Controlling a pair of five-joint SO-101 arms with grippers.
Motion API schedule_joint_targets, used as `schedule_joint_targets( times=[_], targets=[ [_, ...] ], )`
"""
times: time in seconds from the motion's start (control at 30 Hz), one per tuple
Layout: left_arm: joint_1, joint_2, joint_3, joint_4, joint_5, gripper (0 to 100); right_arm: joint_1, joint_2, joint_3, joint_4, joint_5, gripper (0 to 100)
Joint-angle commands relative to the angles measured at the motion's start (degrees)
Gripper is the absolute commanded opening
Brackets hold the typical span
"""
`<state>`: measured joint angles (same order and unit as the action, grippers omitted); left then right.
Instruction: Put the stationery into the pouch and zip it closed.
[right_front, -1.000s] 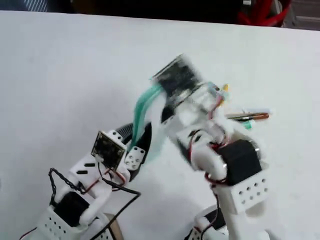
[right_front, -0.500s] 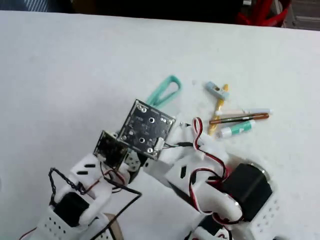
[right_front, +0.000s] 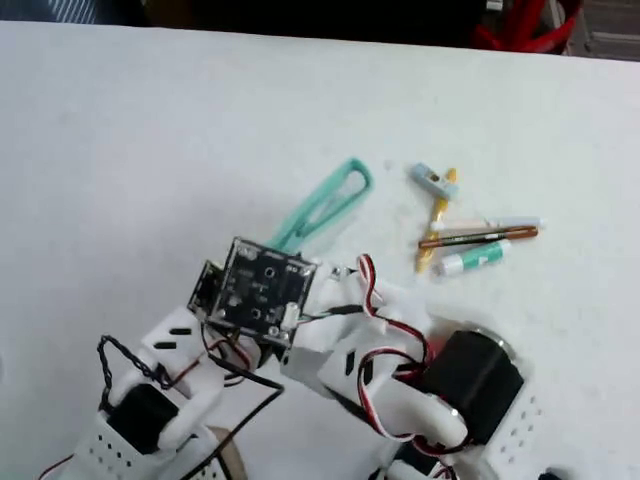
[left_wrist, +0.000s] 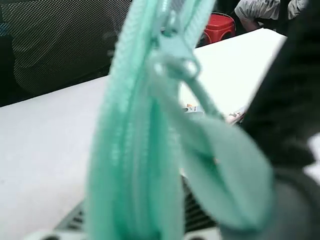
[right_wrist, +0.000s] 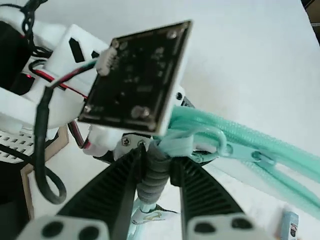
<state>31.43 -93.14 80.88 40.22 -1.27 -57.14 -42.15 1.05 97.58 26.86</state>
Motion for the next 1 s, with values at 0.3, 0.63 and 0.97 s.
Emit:
schedule_joint_targets(
  times=[0.3,0.63,0.97],
  targets=[
    [0.13,0.48,-2.90,0.09,-0.35,2,0.92,-7.43,-2.90,0.75,-1.93,29.8],
    [0.13,0.48,-2.90,0.09,-0.26,2,14.11,1.54,-9.23,-7.69,1.05,7.4],
    [0.13,0.48,-2.99,0.79,-0.35,2,22.29,18.42,-19.08,-4.62,-1.85,1.7]
  ],
)
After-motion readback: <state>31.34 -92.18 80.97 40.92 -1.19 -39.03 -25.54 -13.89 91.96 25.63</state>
